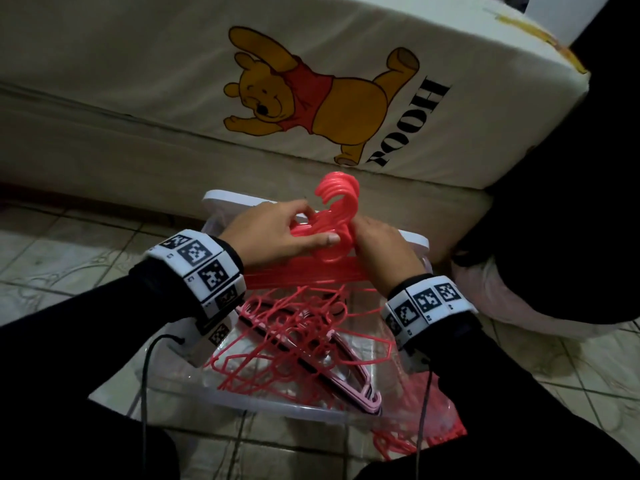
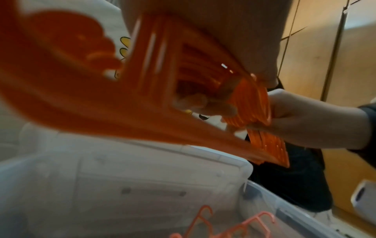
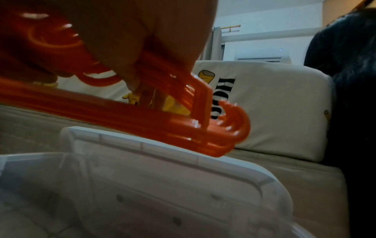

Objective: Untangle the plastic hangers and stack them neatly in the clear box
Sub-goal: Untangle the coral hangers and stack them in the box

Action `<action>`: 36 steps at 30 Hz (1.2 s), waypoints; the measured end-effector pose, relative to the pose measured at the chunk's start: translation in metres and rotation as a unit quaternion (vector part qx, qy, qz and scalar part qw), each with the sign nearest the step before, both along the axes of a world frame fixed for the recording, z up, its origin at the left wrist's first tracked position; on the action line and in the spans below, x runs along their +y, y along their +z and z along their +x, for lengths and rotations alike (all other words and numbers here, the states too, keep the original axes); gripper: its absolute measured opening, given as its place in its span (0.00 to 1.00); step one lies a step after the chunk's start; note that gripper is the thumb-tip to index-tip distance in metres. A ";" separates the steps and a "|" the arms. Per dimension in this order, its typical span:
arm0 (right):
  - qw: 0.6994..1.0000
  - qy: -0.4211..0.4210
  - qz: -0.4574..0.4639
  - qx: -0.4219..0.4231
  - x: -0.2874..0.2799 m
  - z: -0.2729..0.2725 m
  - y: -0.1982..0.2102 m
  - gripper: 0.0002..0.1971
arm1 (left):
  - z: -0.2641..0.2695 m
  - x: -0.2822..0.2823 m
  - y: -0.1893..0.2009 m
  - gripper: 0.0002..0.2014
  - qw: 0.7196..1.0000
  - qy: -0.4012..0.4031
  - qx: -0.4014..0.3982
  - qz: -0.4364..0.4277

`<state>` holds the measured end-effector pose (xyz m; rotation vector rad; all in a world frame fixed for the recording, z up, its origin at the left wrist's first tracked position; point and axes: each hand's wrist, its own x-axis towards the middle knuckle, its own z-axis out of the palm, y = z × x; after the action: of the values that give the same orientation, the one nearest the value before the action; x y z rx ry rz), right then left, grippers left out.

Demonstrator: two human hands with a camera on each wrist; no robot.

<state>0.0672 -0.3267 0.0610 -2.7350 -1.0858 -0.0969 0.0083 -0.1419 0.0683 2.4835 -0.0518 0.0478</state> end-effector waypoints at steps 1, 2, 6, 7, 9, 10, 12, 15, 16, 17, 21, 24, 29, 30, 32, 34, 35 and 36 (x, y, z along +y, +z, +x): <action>1.000 -0.003 -0.002 0.008 -0.001 0.002 0.000 0.11 | 0.000 0.001 0.002 0.39 1.000 -0.007 0.000 0.027; 1.000 -0.007 -0.006 0.013 -0.002 0.005 -0.001 0.11 | -0.001 0.004 0.004 0.41 0.998 -0.026 0.002 0.056; 0.998 -0.036 0.005 0.048 -0.003 0.014 -0.004 0.14 | -0.004 0.015 0.005 0.30 0.977 -0.104 -0.032 0.185; 0.997 -0.036 0.021 0.062 -0.003 0.014 -0.004 0.15 | -0.004 0.016 0.004 0.23 0.971 -0.103 -0.044 0.213; 0.995 -0.018 0.064 0.080 -0.001 0.009 -0.004 0.16 | -0.003 0.016 0.002 0.12 0.966 -0.078 -0.049 0.242; 0.993 -0.012 0.083 0.085 0.002 0.006 -0.005 0.16 | -0.002 0.015 0.000 0.09 0.969 -0.060 -0.041 0.237; 0.988 -0.011 0.112 0.102 0.007 0.003 -0.008 0.16 | -0.002 0.013 -0.002 0.07 0.975 -0.026 -0.018 0.218; 0.991 -0.015 0.094 0.092 0.010 0.006 -0.010 0.17 | -0.001 0.015 -0.005 0.06 0.974 0.003 -0.005 0.225; 0.996 -0.013 0.072 0.049 0.008 0.007 -0.009 0.18 | 0.000 0.018 -0.005 0.06 0.972 0.011 -0.012 0.234; 0.999 -0.008 0.050 -0.005 0.005 0.006 -0.008 0.19 | 0.001 0.022 -0.003 0.06 0.970 0.020 -0.021 0.241; 0.983 0.041 0.069 -0.163 -0.001 -0.006 -0.009 0.16 | 0.002 0.041 0.004 0.08 0.964 0.063 -0.038 0.256; 0.982 0.068 0.104 -0.145 0.002 -0.011 -0.014 0.09 | 0.001 0.047 0.006 0.09 0.962 0.050 -0.041 0.266; 0.982 0.117 -0.145 -0.015 0.020 -0.014 -0.049 0.07 | 0.001 0.053 0.010 0.09 0.964 0.042 -0.044 0.259; 0.977 0.120 -0.176 -0.003 0.028 -0.014 -0.059 0.08 | 0.002 0.053 0.011 0.09 0.961 0.042 -0.042 0.268; 0.973 0.103 -0.205 0.030 0.045 -0.010 -0.076 0.10 | 0.004 0.053 0.011 0.09 0.946 0.038 -0.053 0.319; 0.963 0.082 -0.248 0.070 0.060 -0.003 -0.094 0.12 | 0.006 0.053 0.009 0.09 0.940 0.044 -0.062 0.332; 0.958 0.078 -0.263 0.085 0.065 0.000 -0.104 0.13 | 0.006 0.054 0.008 0.09 0.949 0.051 -0.057 0.307; 0.956 0.075 -0.268 0.088 0.070 0.001 -0.115 0.15 | 0.006 0.054 0.007 0.09 0.958 0.060 -0.048 0.276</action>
<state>0.0686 -0.2570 -0.0543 -3.0153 -1.4324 0.5301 0.0146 -0.0875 0.0754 3.0410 0.0522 0.2341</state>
